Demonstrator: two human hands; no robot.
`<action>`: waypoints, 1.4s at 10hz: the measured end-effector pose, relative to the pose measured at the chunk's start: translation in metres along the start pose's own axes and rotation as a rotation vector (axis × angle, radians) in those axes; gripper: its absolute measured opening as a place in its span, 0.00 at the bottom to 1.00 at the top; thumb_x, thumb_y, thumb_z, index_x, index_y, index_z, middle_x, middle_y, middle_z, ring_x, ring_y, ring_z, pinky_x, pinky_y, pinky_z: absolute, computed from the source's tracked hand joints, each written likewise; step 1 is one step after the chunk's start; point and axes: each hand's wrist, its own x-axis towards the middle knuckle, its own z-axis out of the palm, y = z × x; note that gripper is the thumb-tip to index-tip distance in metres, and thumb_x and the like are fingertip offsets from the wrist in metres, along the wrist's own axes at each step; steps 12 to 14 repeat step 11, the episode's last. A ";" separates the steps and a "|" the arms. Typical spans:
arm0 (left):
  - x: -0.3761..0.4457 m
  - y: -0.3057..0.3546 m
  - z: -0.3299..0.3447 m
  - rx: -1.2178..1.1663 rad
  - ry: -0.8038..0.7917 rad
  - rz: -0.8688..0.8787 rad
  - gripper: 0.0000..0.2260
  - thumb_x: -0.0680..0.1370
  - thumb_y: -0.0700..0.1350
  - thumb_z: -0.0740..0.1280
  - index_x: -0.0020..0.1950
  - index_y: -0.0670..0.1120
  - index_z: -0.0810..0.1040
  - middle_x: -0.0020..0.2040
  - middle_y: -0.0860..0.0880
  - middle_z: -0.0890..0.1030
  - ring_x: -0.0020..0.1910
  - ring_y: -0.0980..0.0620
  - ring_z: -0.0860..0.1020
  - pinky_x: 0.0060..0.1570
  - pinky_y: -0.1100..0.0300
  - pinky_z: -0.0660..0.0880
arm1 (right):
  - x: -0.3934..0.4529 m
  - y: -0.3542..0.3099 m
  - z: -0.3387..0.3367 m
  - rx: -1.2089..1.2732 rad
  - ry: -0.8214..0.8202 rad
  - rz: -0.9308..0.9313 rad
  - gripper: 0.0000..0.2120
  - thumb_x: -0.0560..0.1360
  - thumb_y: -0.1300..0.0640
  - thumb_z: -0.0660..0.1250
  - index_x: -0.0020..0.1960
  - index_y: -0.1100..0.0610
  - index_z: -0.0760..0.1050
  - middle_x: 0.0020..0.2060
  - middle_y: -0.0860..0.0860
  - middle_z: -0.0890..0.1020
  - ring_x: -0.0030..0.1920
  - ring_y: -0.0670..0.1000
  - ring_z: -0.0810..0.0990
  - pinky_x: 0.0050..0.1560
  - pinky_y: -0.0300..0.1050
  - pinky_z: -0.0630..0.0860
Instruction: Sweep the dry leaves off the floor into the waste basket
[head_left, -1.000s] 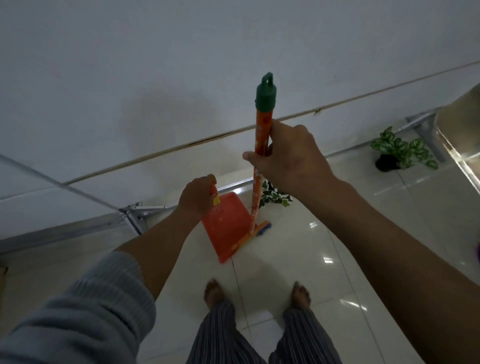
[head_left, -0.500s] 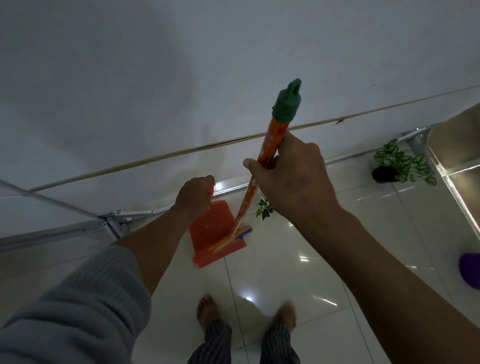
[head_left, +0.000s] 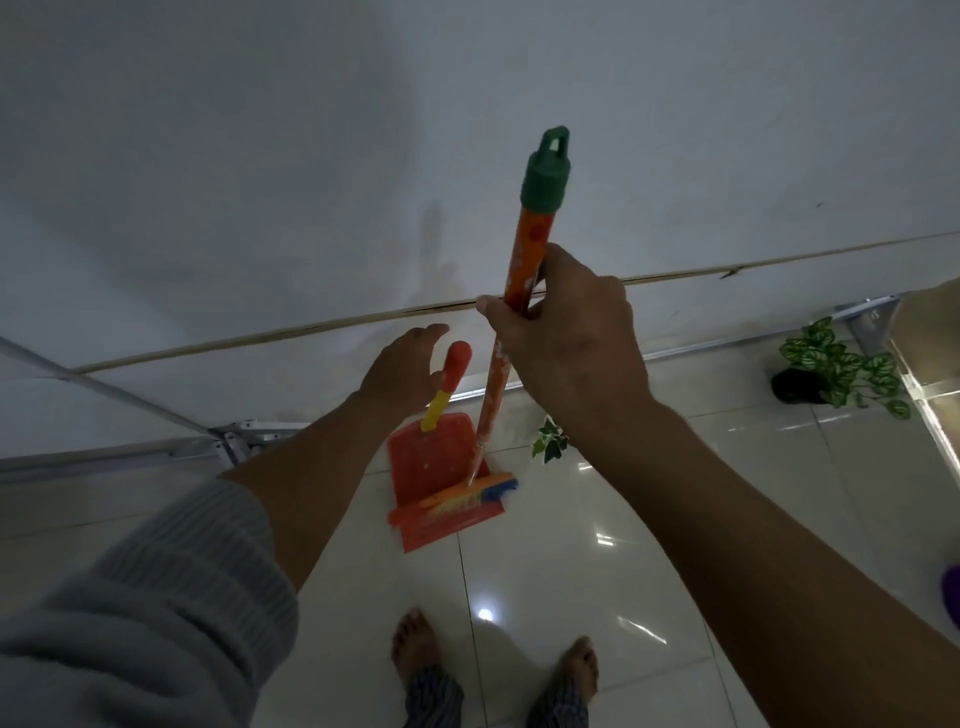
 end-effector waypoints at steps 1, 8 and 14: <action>-0.008 0.001 -0.017 -0.046 0.039 0.014 0.24 0.76 0.50 0.67 0.71 0.51 0.67 0.69 0.49 0.72 0.67 0.48 0.71 0.66 0.48 0.69 | 0.017 -0.007 0.010 0.025 0.066 -0.034 0.13 0.77 0.45 0.70 0.55 0.52 0.75 0.43 0.44 0.82 0.42 0.46 0.84 0.46 0.34 0.75; 0.000 0.043 -0.108 -0.222 0.324 0.062 0.16 0.74 0.53 0.70 0.60 0.50 0.76 0.54 0.54 0.82 0.53 0.55 0.80 0.55 0.59 0.75 | 0.085 -0.050 0.039 0.023 0.031 -0.136 0.16 0.80 0.48 0.67 0.62 0.56 0.74 0.52 0.52 0.84 0.45 0.54 0.86 0.54 0.50 0.82; -0.029 0.074 -0.165 -0.022 0.583 0.117 0.17 0.76 0.54 0.67 0.61 0.48 0.76 0.53 0.51 0.83 0.51 0.50 0.81 0.53 0.52 0.79 | 0.051 -0.061 -0.011 -0.162 0.164 -0.129 0.29 0.76 0.35 0.65 0.66 0.55 0.70 0.48 0.49 0.76 0.46 0.51 0.78 0.44 0.43 0.72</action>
